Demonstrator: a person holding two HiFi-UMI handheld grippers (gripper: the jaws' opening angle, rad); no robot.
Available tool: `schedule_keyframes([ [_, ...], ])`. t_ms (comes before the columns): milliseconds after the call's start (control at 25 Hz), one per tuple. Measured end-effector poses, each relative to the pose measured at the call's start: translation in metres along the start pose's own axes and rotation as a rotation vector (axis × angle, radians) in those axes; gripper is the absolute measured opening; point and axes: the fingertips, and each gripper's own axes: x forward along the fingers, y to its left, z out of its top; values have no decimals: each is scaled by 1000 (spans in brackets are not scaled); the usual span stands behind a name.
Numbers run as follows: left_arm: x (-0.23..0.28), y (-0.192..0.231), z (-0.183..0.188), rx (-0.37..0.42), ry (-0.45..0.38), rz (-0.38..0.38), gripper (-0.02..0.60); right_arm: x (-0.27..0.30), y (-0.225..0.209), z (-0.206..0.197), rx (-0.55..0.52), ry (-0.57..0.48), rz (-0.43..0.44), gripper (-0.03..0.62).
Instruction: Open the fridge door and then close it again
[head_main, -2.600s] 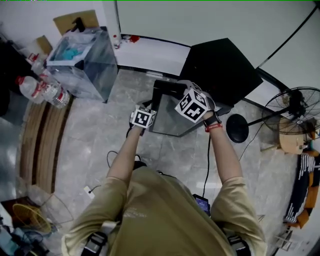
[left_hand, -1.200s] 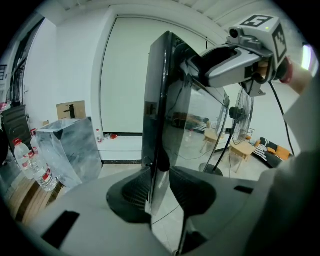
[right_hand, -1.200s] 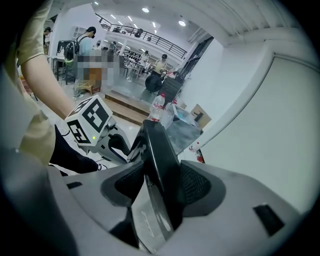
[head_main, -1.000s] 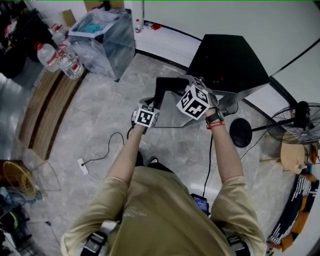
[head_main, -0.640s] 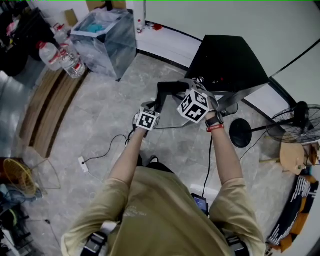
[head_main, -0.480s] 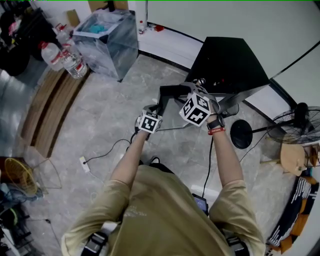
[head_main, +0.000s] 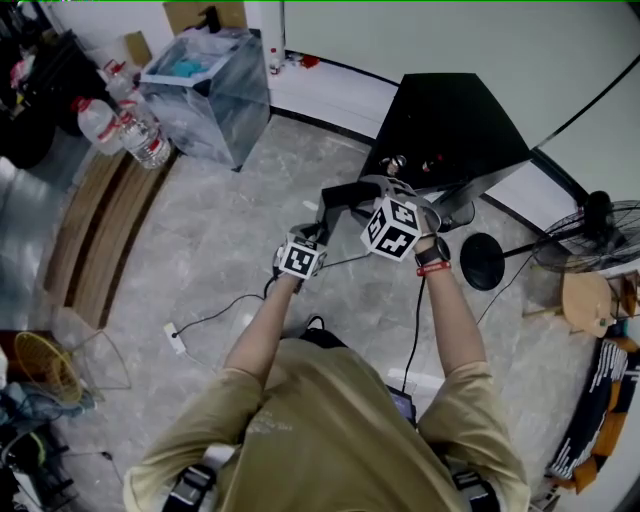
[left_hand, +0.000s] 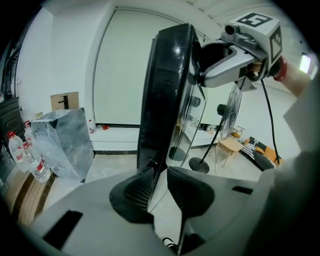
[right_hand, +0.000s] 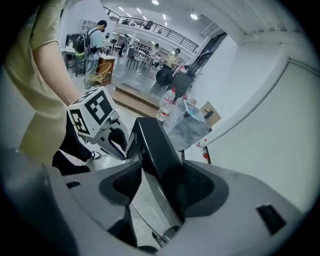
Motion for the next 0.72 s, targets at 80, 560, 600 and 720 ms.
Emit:
schedule_keyframes([
  [80, -5, -5, -2, 7, -4, -15, 95, -2, 5, 1, -5, 8, -4, 261],
  [560, -23, -23, -9, -5, -15, -79, 92, -14, 15, -3, -25, -7, -14, 267],
  [600, -26, -23, -10, 2, -16, -81, 92, -15, 16, -3, -12, -6, -23, 267],
  [720, -35, -28, -8, 21, -35, -91, 92, -20, 16, -3, 42, -16, -59, 268],
])
